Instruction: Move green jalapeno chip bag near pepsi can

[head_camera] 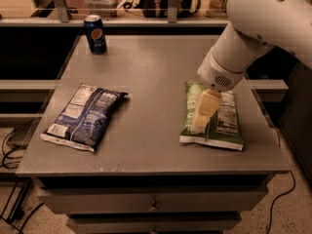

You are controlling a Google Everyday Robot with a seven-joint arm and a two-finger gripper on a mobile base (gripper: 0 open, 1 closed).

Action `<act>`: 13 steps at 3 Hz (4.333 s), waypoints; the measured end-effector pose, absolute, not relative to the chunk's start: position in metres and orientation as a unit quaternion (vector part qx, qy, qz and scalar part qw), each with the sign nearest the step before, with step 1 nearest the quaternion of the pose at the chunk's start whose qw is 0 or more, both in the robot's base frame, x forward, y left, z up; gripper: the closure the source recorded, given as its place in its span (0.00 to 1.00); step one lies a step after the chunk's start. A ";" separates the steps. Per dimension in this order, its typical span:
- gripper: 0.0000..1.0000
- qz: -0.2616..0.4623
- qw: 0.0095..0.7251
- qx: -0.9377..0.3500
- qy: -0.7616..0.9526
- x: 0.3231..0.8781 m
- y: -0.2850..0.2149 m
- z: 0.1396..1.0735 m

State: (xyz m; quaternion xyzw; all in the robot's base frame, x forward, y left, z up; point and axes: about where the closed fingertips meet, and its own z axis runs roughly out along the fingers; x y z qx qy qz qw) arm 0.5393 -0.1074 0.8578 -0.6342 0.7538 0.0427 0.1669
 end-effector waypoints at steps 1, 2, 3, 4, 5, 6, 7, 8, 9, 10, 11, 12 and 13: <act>0.18 0.036 0.124 -0.637 0.760 0.548 -0.110 0.826; 0.41 0.025 0.116 -0.633 0.765 0.556 -0.116 0.827; 0.65 0.011 0.135 -0.634 0.762 0.562 -0.116 0.851; 0.88 0.003 0.165 -0.647 0.744 0.568 -0.102 0.889; 1.00 0.000 0.207 -0.668 0.714 0.580 -0.069 0.933; 1.00 0.001 0.207 -0.668 0.714 0.580 -0.069 0.933; 1.00 0.009 0.219 -0.667 0.712 0.588 -0.055 0.926; 1.00 0.016 0.263 -0.672 0.692 0.628 -0.018 0.927; 1.00 0.015 0.314 -0.677 0.665 0.683 0.025 0.939; 1.00 0.009 0.354 -0.680 0.642 0.740 0.069 0.948; 1.00 0.023 0.366 -0.671 0.645 0.798 0.106 0.938; 1.00 0.023 0.366 -0.671 0.644 0.797 0.106 0.940; 1.00 0.043 0.366 -0.674 0.640 0.796 0.114 0.929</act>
Offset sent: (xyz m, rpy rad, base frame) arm 0.0278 -0.0161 -0.0239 -0.1206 0.0485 -0.0375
